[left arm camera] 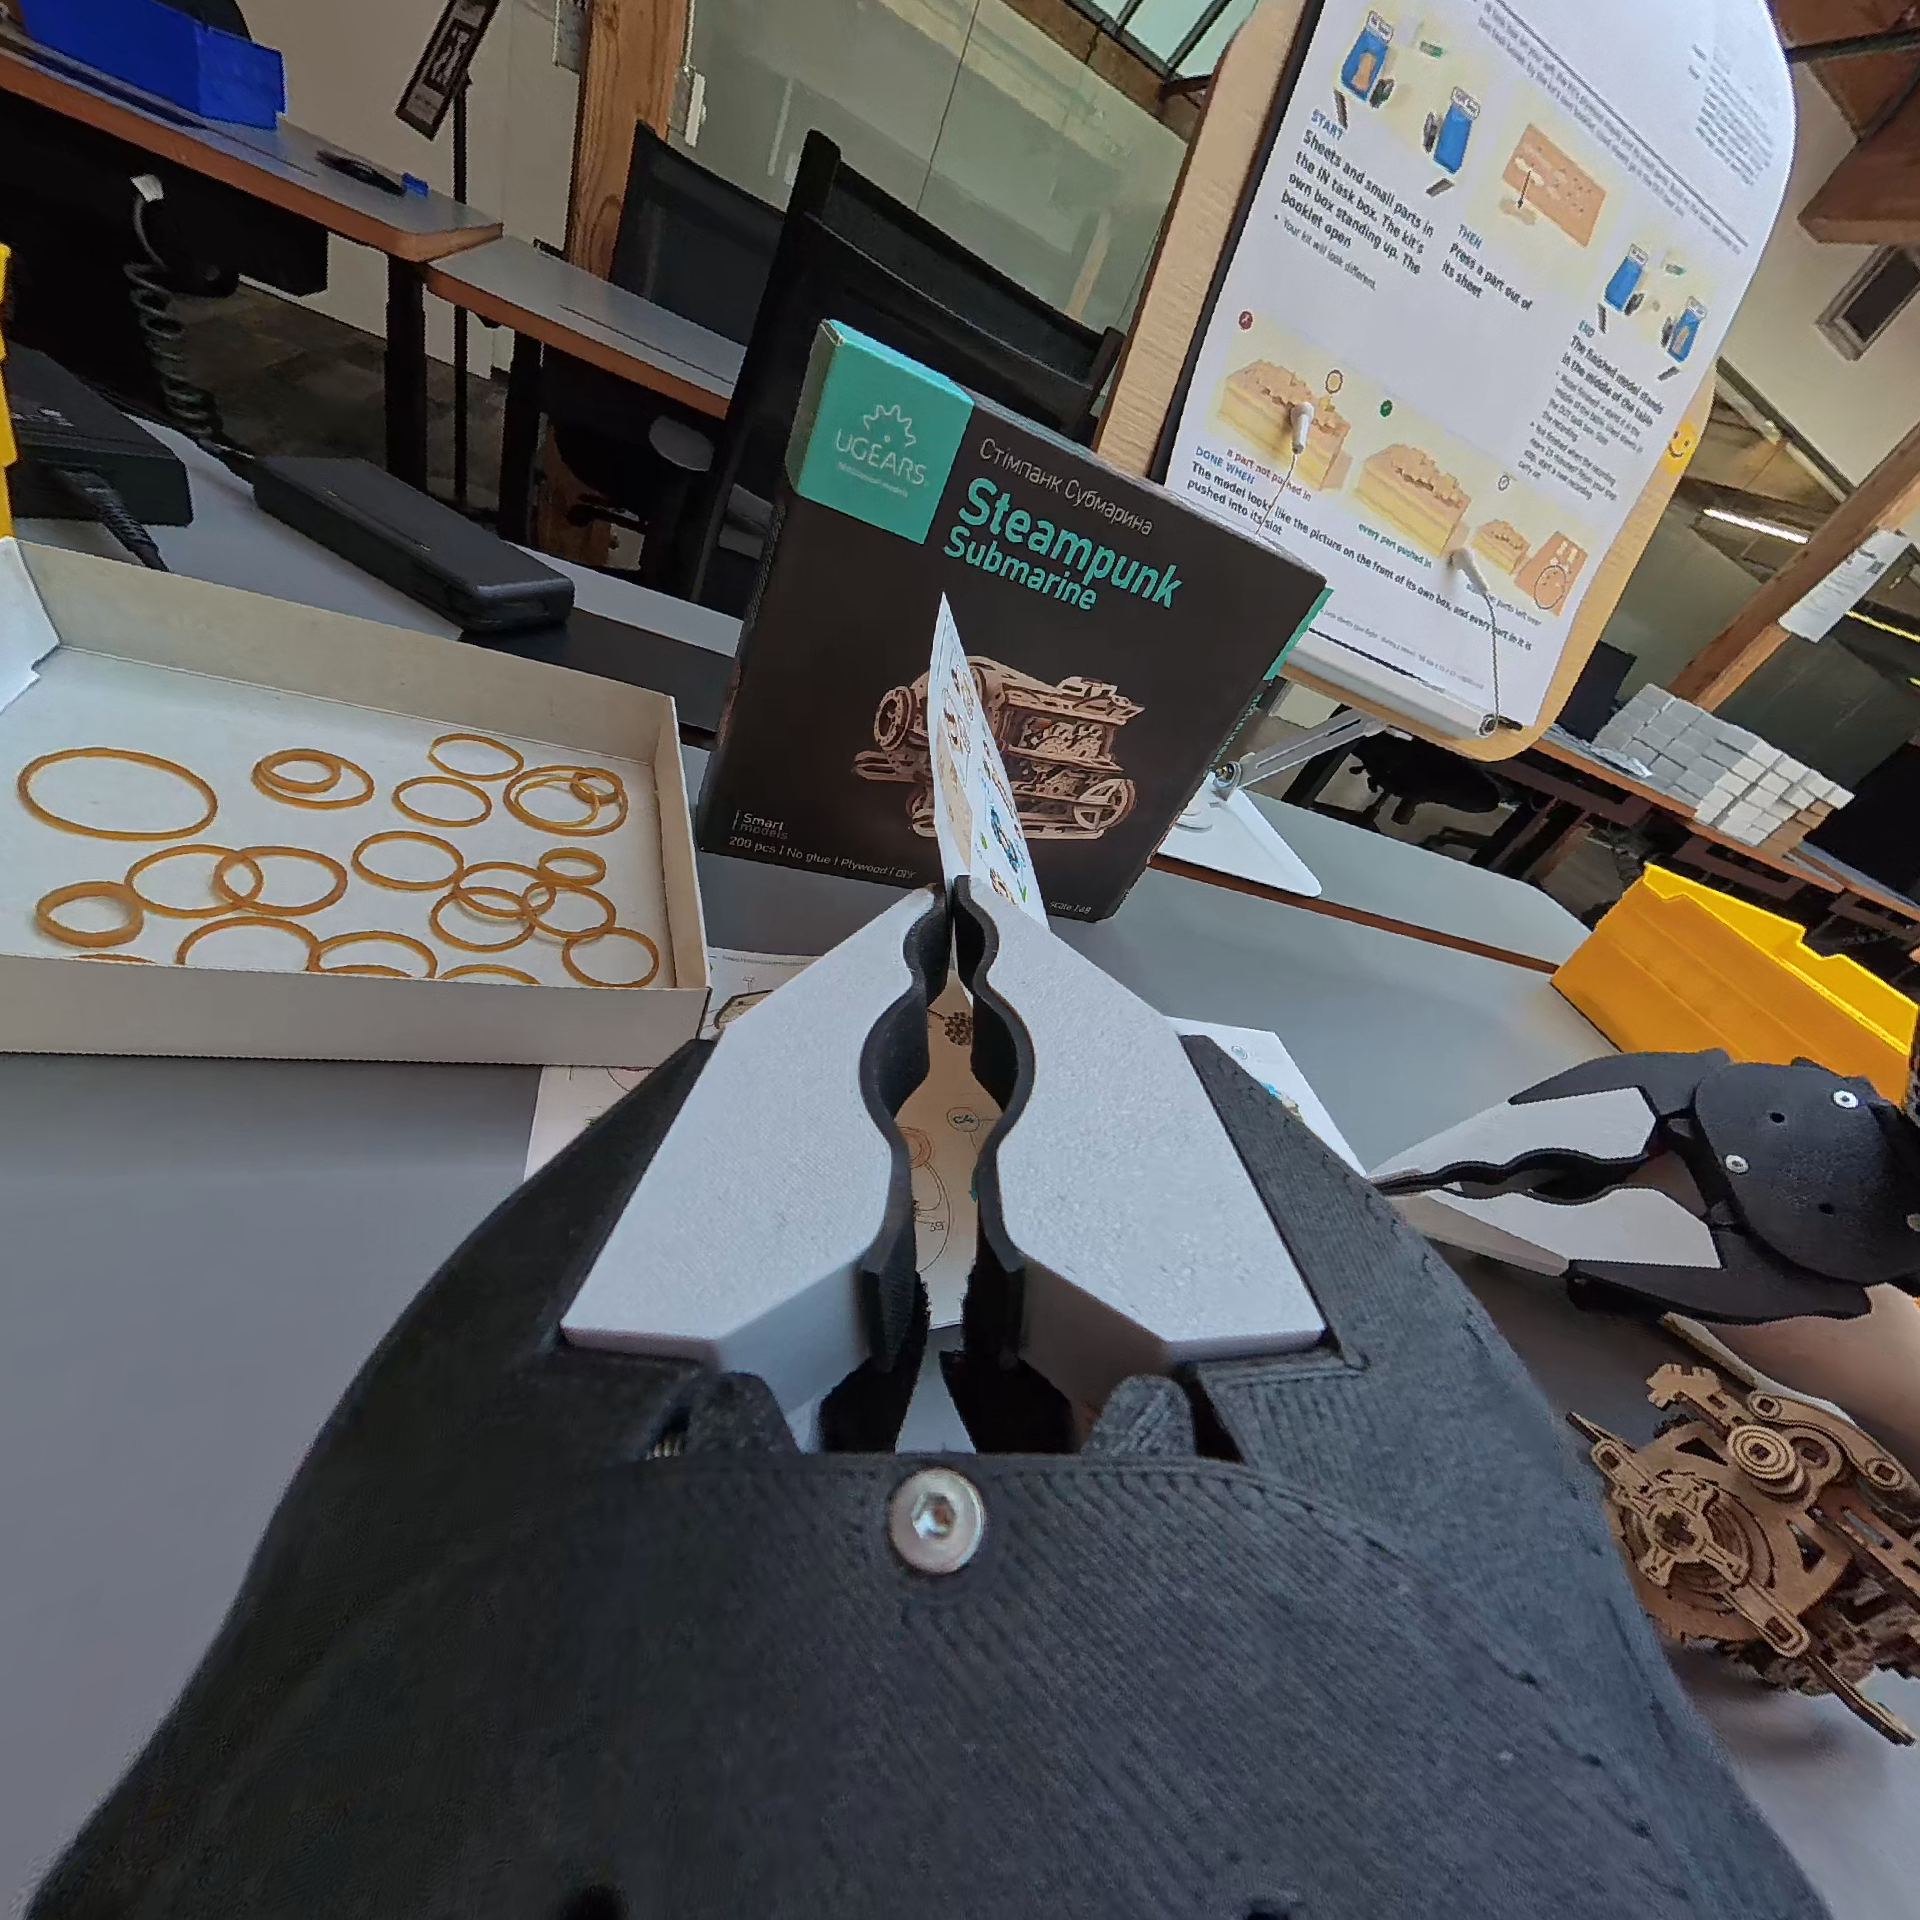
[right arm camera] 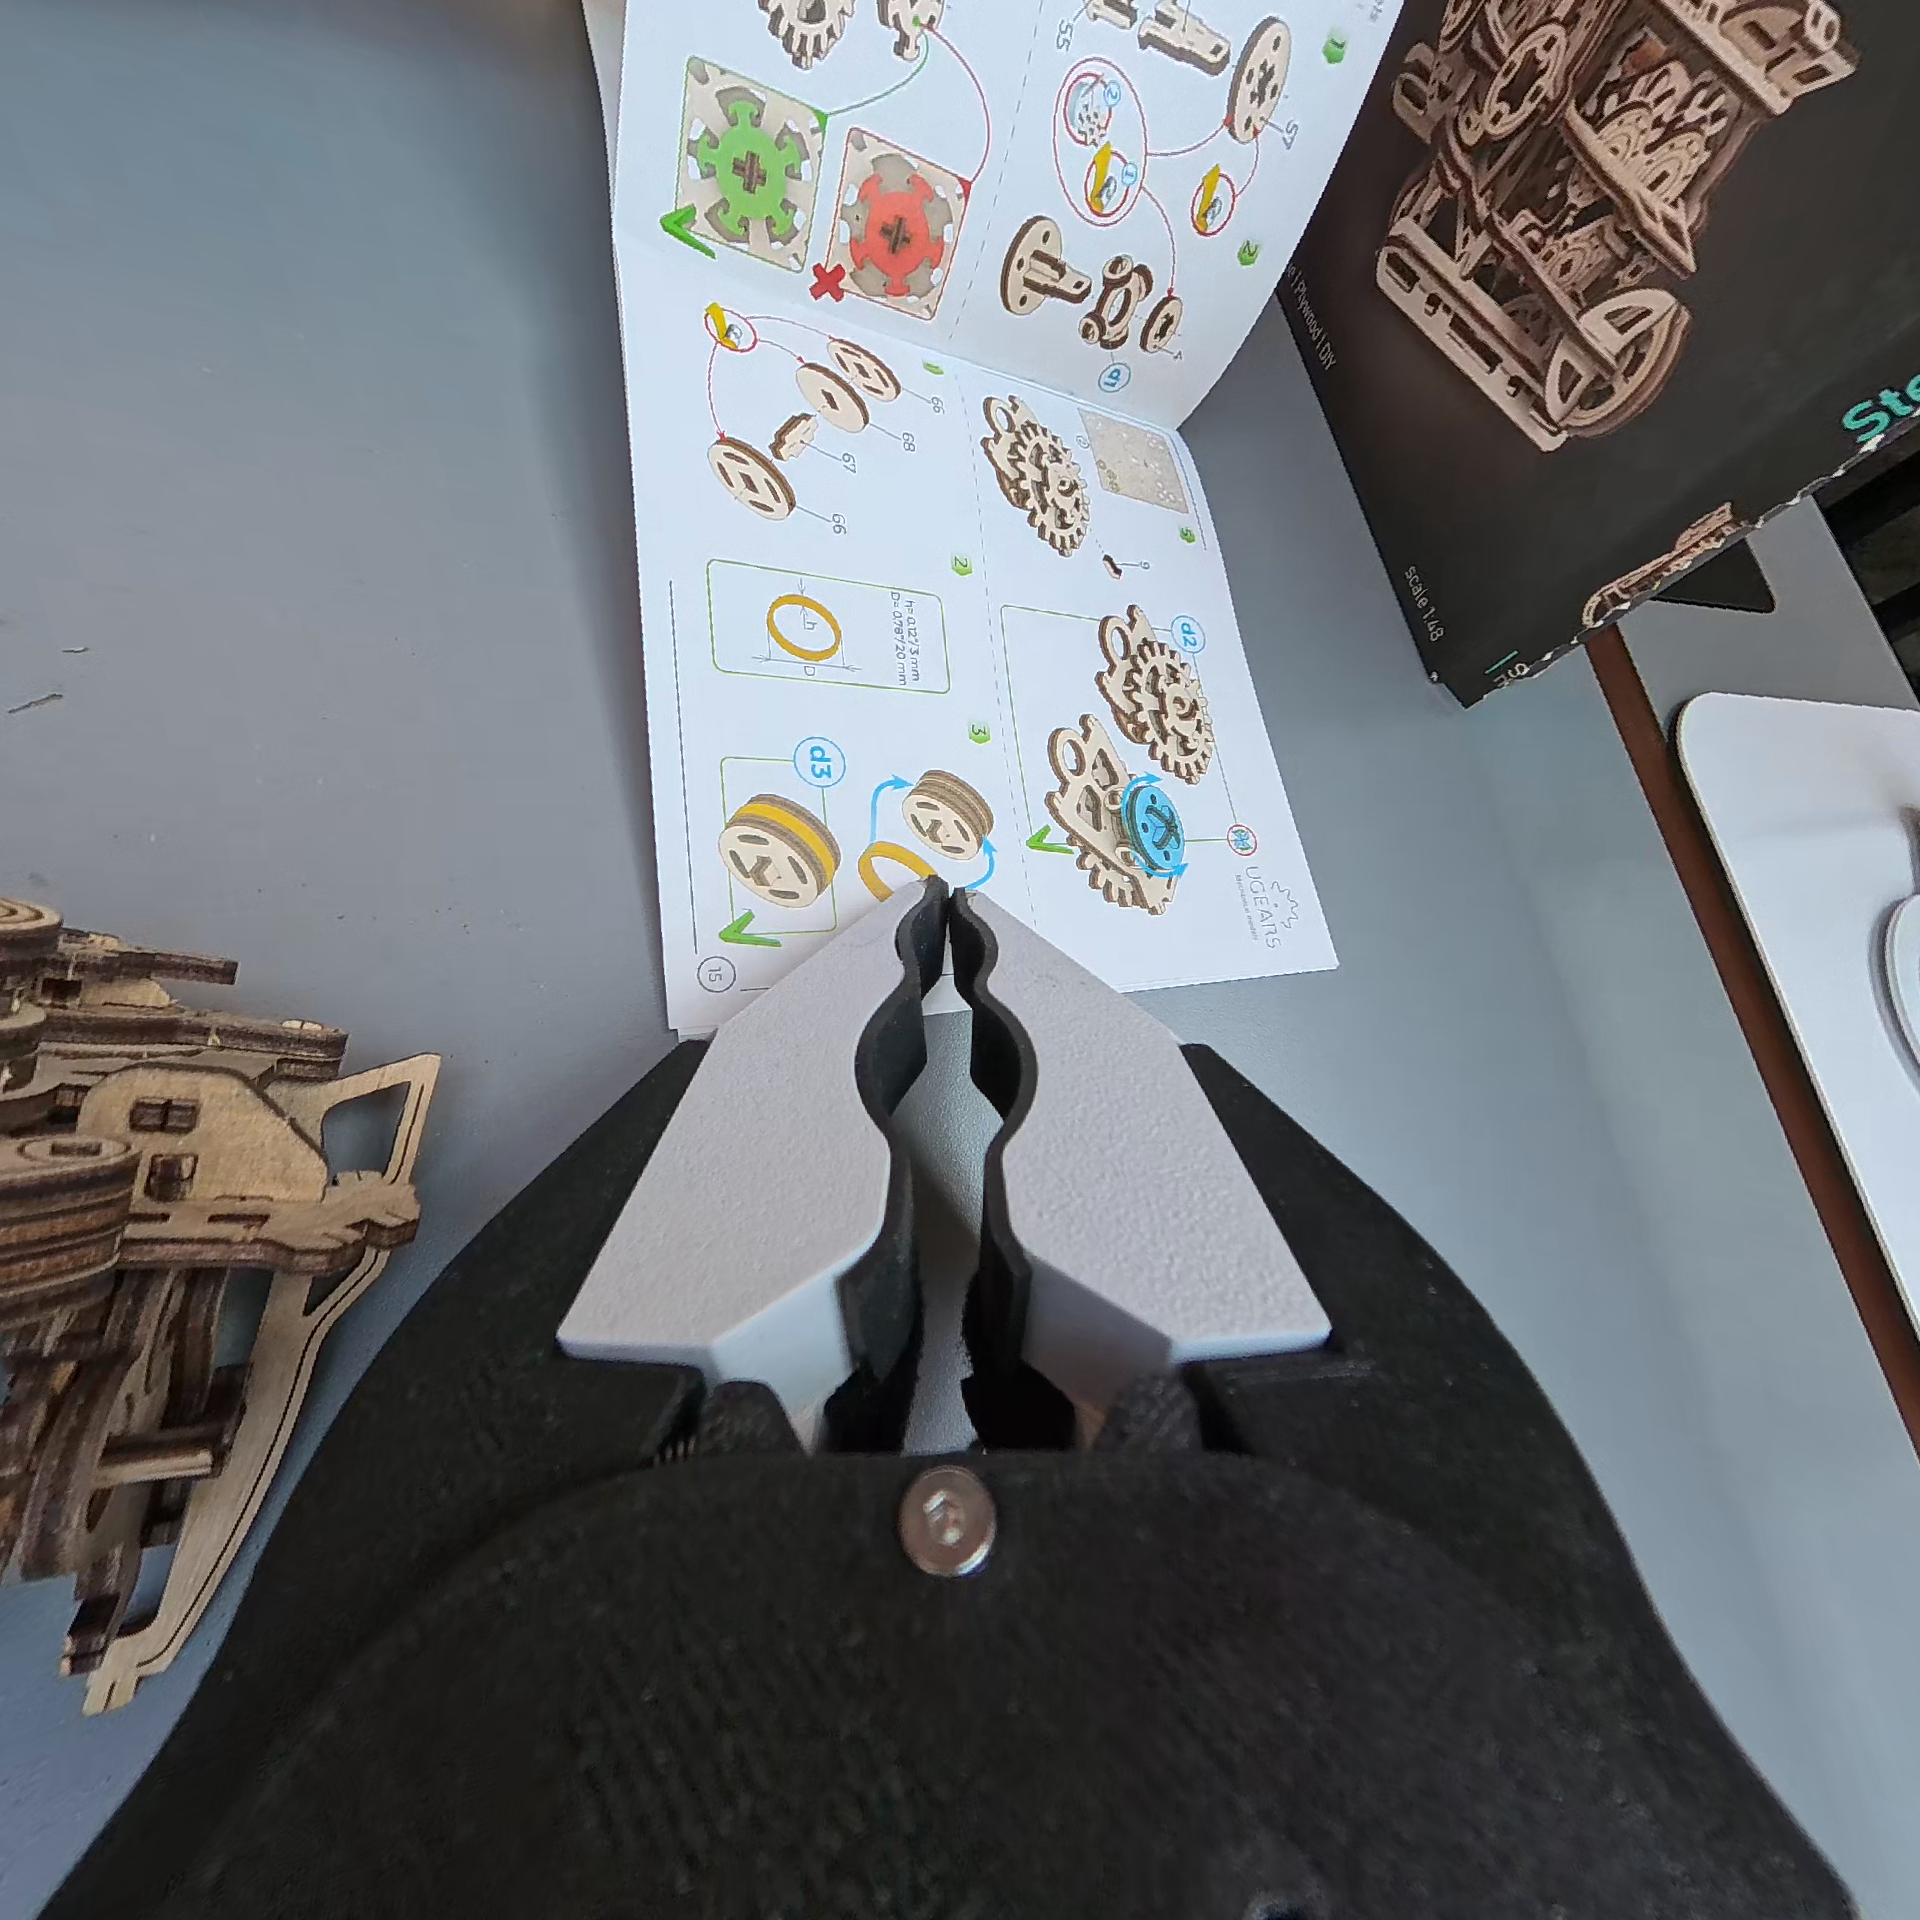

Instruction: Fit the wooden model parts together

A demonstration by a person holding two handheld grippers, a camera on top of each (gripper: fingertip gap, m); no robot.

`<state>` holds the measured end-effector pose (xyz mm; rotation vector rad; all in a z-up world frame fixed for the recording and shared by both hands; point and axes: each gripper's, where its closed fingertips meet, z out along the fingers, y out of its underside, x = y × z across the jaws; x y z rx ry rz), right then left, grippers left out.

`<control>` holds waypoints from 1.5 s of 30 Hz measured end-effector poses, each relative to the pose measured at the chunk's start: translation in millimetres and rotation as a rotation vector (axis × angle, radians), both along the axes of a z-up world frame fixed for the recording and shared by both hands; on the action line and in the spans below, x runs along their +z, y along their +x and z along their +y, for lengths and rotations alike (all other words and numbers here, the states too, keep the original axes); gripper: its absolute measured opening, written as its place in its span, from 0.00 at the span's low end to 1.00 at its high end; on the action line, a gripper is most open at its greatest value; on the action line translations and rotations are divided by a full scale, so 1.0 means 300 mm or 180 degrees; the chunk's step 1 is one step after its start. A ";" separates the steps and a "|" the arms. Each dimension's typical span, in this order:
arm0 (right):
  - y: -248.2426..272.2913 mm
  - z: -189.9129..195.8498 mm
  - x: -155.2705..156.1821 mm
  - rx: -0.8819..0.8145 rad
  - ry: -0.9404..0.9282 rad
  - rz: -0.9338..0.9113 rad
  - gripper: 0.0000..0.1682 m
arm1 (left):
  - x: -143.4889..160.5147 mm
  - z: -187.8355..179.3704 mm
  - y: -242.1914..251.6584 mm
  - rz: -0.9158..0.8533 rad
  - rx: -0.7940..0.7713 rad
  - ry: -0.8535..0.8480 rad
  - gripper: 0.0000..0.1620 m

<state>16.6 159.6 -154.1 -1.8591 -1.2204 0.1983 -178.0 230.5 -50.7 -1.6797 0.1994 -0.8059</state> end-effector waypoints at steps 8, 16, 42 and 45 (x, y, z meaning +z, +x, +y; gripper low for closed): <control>0.000 0.000 -0.001 0.0000 -0.0001 0.0001 0.00 | -0.011 0.006 -0.009 -0.0211 -0.0025 -0.0135 0.00; 0.000 0.000 -0.001 0.0001 0.0005 -0.0003 0.00 | -0.006 0.005 -0.014 -0.0215 -0.0007 -0.0112 0.00; 0.000 -0.001 0.000 0.0003 0.0013 -0.0006 0.00 | -0.002 0.003 -0.020 -0.0426 -0.0027 -0.0162 0.00; 0.000 -0.001 0.001 0.0004 0.0014 -0.0006 0.00 | -0.004 0.002 -0.017 -0.0453 -0.0058 -0.0185 0.00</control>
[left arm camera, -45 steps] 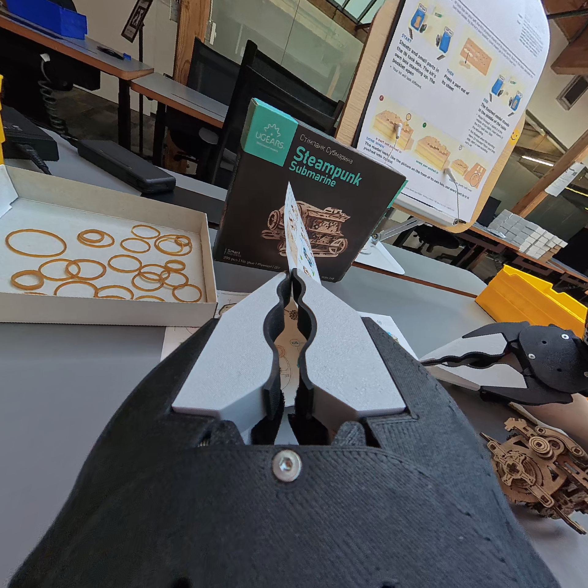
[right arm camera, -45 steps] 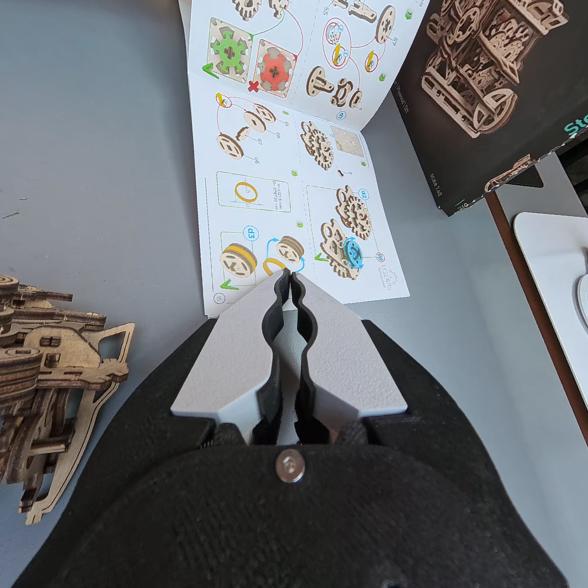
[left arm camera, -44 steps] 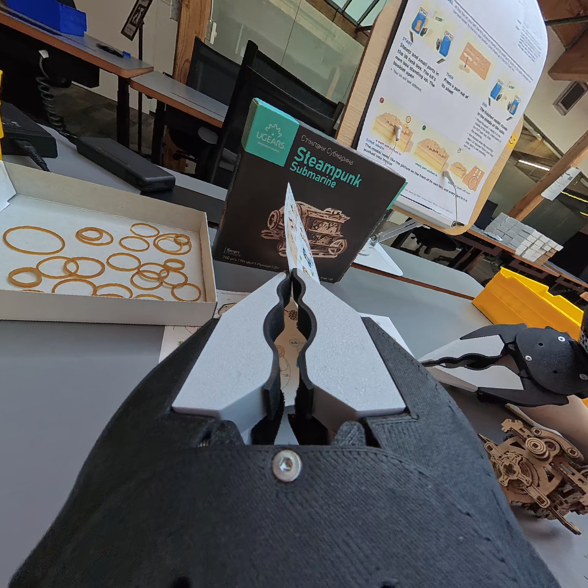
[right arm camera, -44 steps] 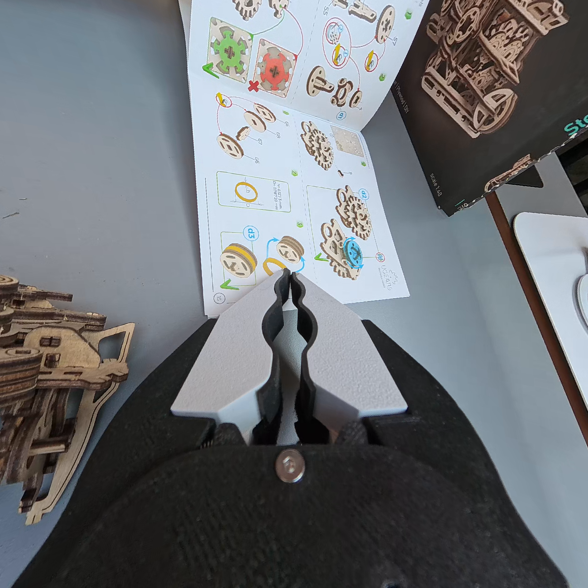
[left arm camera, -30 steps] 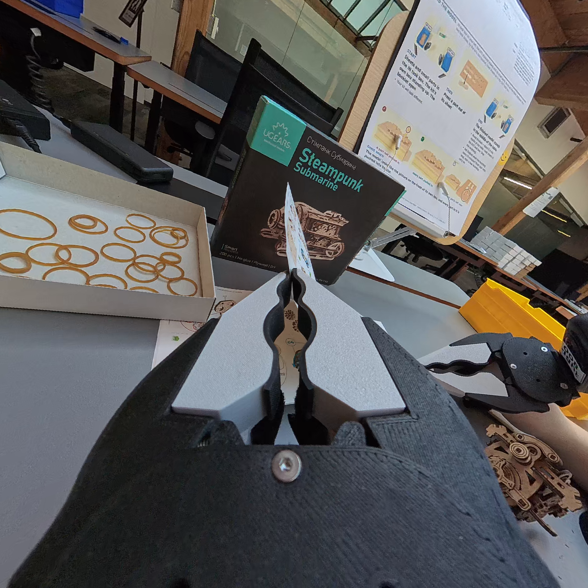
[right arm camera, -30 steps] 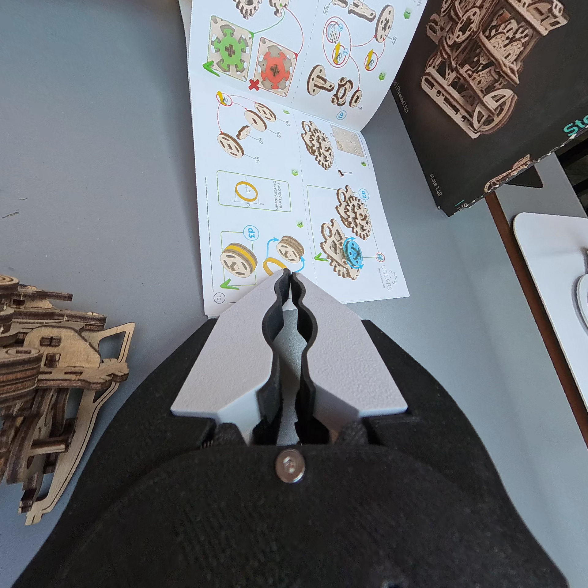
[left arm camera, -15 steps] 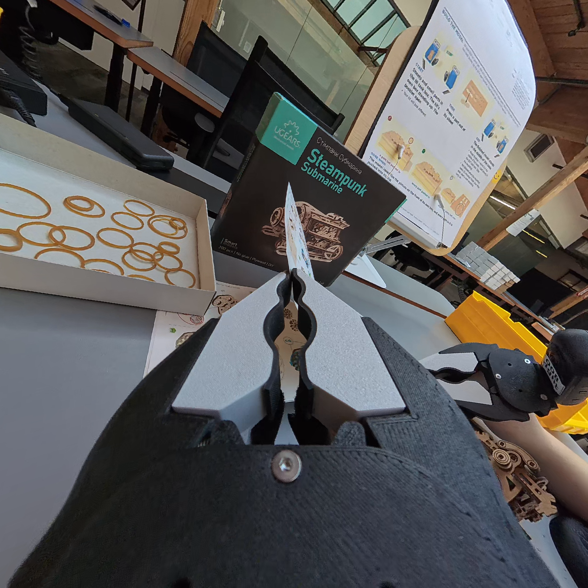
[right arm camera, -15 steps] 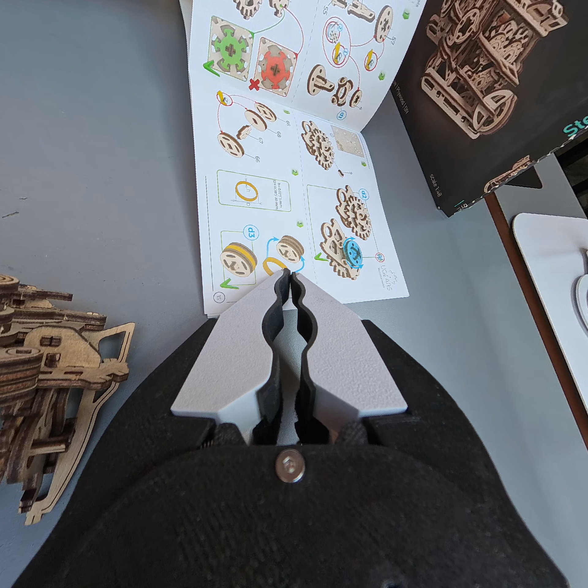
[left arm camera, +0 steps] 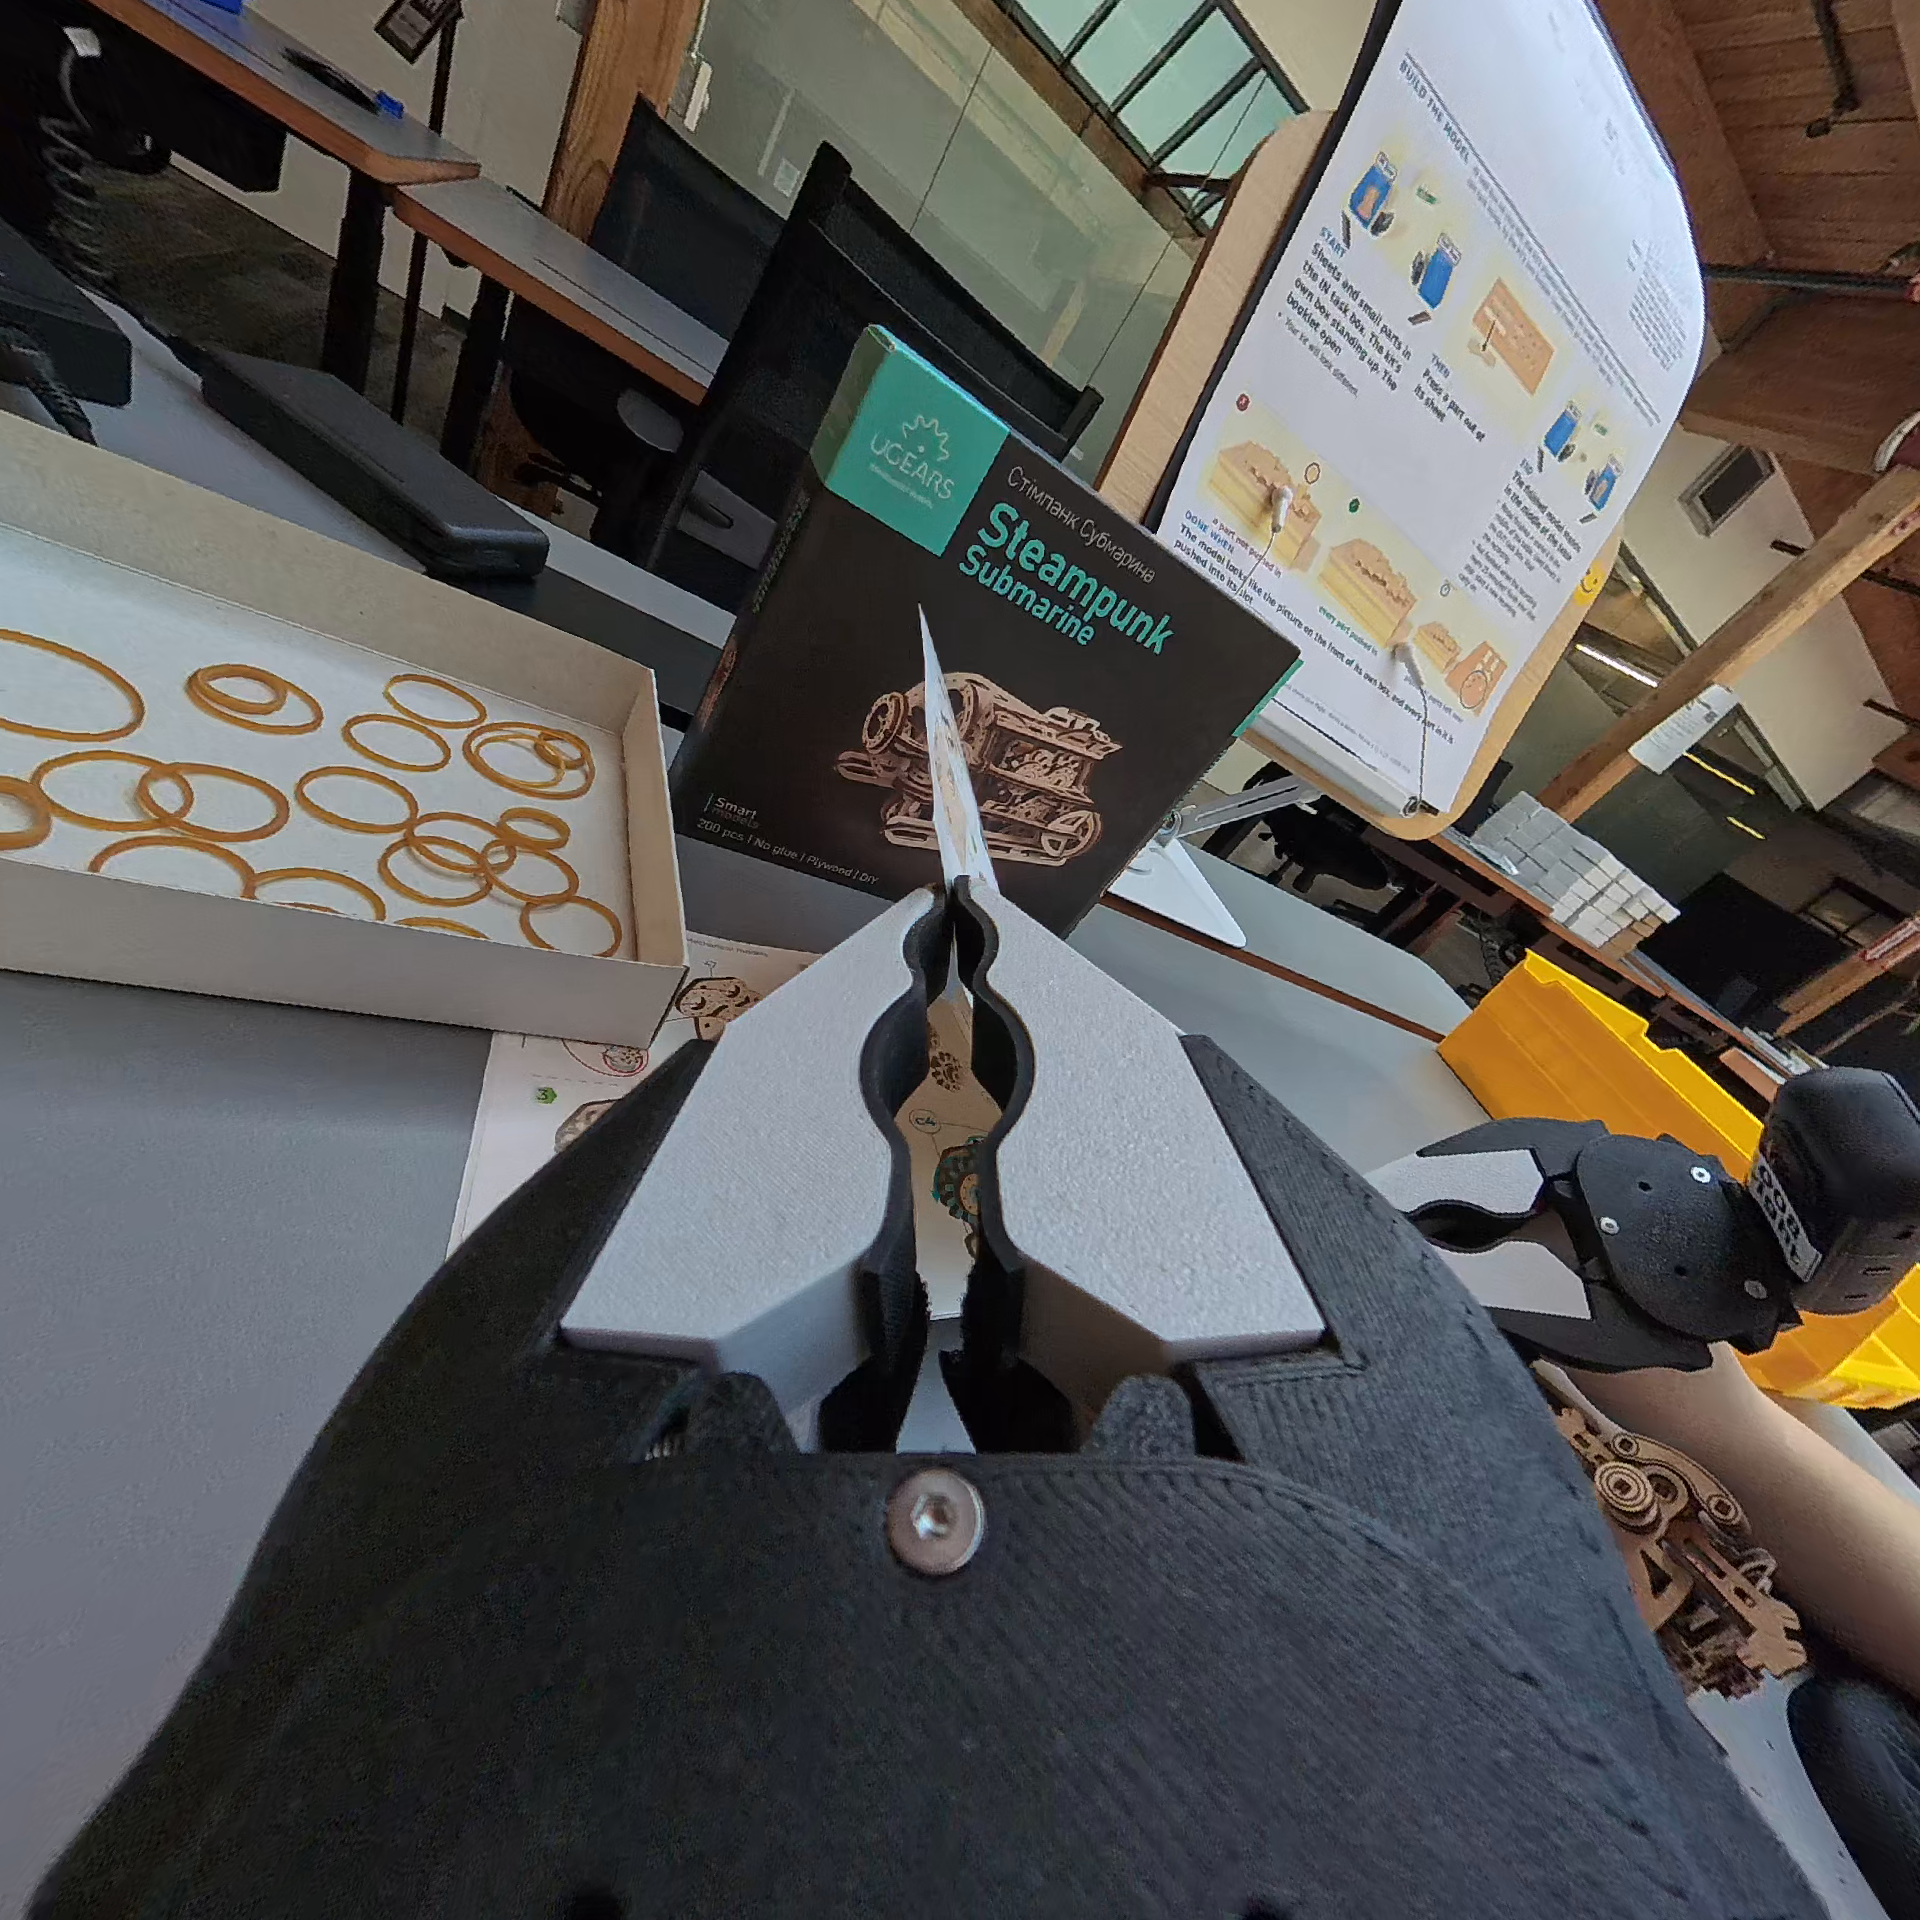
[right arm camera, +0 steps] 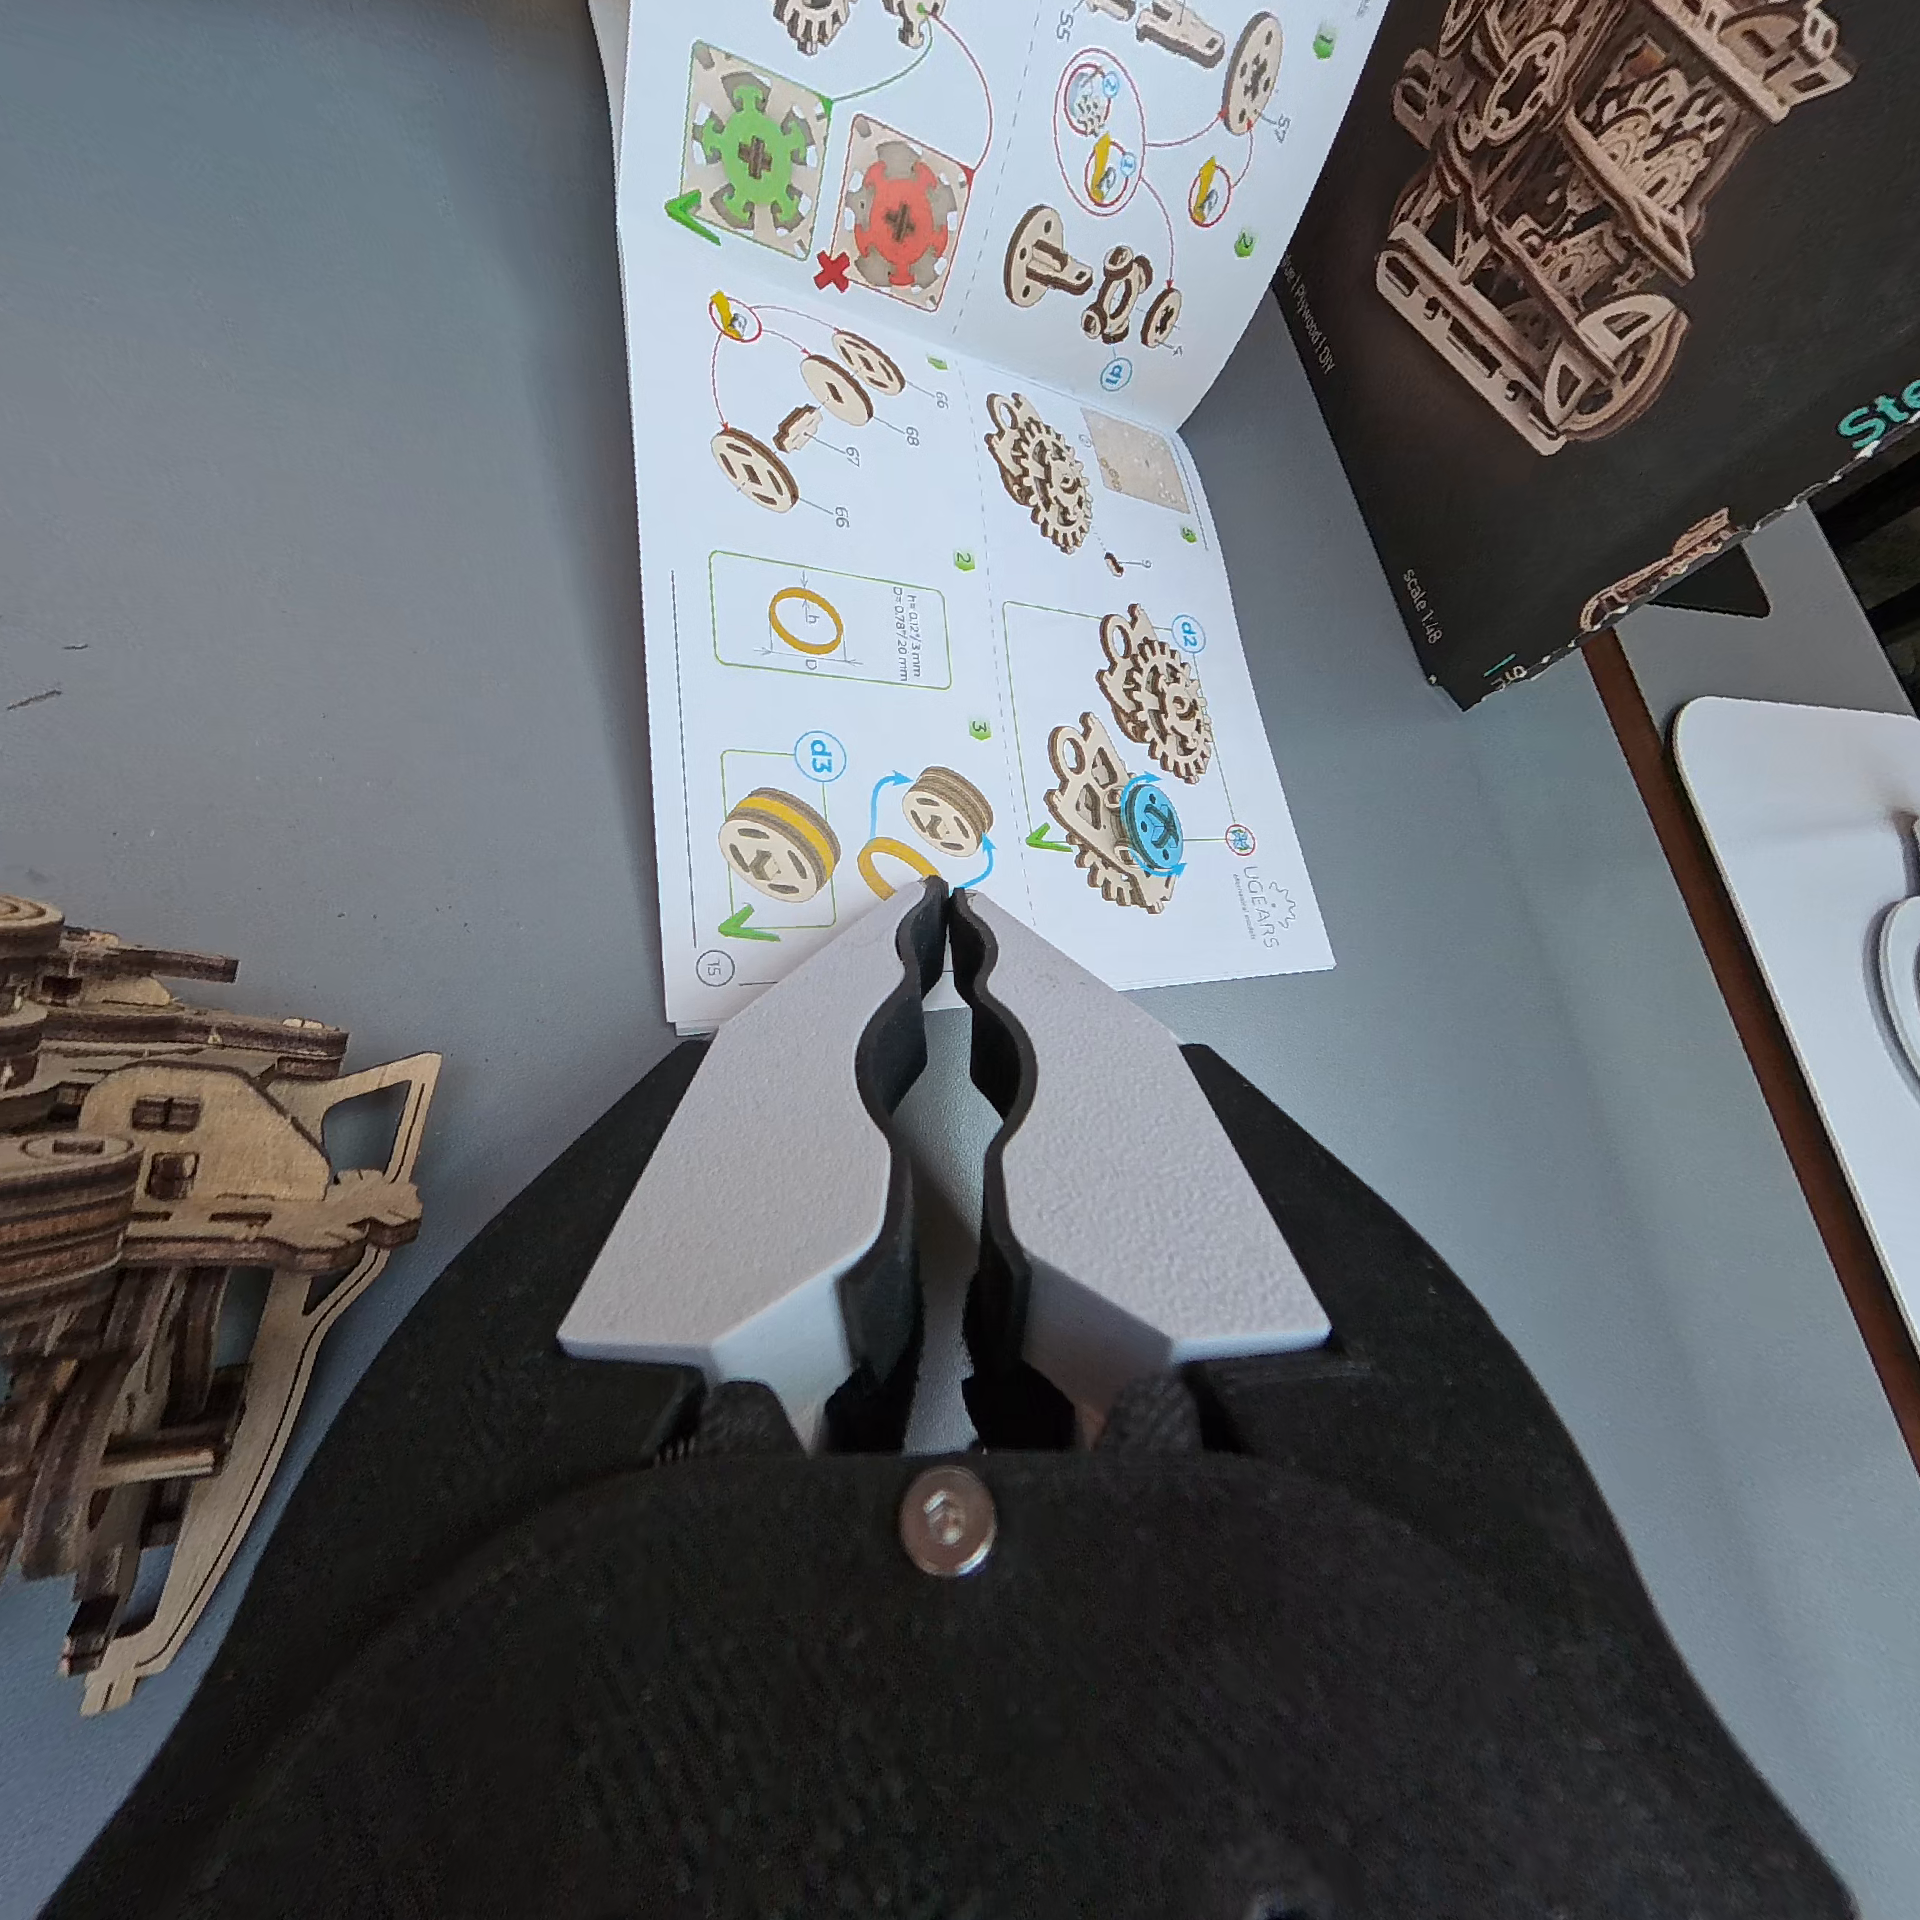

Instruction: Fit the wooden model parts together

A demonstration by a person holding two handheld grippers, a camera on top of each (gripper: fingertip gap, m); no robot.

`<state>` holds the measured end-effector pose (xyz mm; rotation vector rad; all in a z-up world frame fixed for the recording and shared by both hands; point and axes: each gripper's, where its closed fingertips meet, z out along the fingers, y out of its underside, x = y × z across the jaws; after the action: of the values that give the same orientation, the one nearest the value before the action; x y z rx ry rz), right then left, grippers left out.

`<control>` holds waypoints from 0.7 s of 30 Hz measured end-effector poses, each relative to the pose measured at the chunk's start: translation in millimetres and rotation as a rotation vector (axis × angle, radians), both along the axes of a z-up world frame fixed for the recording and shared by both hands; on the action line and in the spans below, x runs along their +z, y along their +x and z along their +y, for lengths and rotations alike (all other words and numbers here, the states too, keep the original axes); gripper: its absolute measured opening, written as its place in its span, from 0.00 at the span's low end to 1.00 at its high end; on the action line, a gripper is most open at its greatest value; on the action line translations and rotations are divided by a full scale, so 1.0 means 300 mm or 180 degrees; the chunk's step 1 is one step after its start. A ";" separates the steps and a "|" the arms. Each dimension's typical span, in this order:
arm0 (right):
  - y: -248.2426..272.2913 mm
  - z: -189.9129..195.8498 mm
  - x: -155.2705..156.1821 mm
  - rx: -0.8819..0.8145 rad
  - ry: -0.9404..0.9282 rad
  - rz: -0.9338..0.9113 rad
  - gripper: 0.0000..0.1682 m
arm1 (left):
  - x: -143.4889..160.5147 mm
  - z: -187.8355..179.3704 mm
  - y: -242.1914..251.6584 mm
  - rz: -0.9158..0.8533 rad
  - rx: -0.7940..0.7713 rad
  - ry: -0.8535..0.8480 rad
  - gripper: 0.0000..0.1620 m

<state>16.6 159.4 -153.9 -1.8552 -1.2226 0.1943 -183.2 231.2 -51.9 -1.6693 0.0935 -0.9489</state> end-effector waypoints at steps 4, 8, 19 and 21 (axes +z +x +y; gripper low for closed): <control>0.000 -0.001 0.000 0.0000 -0.0004 0.0003 0.00 | 0.003 -0.006 0.012 0.0036 -0.0026 0.0034 0.00; 0.002 0.000 0.002 -0.0008 0.0034 -0.0018 0.00 | 0.020 -0.010 0.009 0.0093 0.0001 0.0126 0.00; 0.037 0.027 0.016 -0.0052 0.0662 -0.0378 0.00 | 0.028 -0.106 0.203 0.0734 -0.0657 0.0621 0.00; 0.084 0.060 0.040 -0.0295 0.0860 -0.0426 0.00 | 0.010 -0.188 0.319 0.0895 -0.1284 0.0734 0.02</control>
<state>41.7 177.3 -141.9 -1.7041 -1.1858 -0.1423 -87.6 174.7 -49.0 -1.5856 0.7251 -0.9494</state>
